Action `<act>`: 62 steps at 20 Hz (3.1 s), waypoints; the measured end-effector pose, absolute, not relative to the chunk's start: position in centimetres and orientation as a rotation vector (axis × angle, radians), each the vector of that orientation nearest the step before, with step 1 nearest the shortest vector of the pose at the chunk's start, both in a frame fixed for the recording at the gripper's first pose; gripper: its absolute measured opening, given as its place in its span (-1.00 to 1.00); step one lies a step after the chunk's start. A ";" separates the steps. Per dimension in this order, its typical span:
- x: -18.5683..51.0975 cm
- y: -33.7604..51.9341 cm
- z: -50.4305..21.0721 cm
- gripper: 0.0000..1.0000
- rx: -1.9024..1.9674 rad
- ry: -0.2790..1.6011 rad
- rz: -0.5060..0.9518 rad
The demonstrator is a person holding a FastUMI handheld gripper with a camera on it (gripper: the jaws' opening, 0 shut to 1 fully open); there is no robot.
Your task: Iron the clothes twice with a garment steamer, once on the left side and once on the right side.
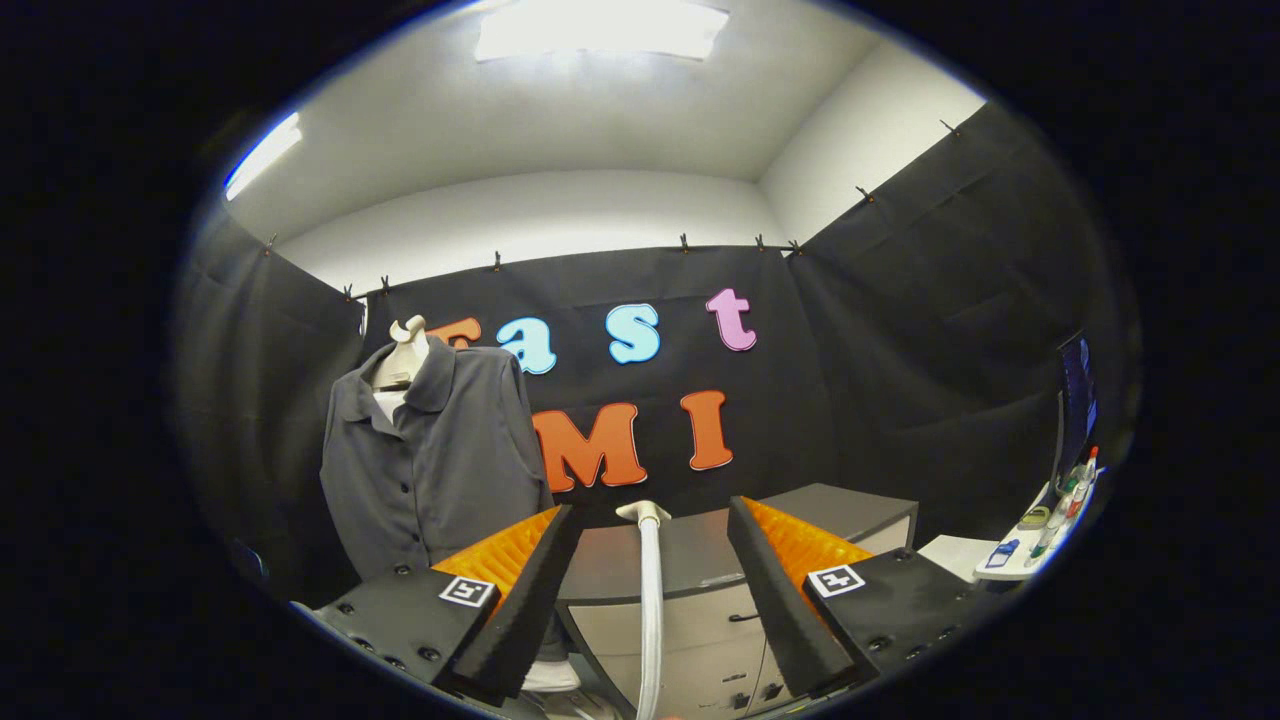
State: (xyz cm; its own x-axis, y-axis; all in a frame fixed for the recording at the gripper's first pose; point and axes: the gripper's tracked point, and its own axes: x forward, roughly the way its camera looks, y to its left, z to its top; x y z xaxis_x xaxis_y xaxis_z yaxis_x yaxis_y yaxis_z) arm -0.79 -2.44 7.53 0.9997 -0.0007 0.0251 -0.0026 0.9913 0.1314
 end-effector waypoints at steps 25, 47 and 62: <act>37.1 0.6 -17.2 0.96 0.036 0.954 0.190; 34.8 0.2 -16.9 -0.09 0.380 0.774 0.073; 16.1 5.0 -3.8 -0.10 0.252 0.210 -0.086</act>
State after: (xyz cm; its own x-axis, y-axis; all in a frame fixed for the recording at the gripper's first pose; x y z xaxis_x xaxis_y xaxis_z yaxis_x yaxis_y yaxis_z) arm 16.09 5.04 -3.79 0.9746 -0.0584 -0.2163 0.1107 0.9649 0.2381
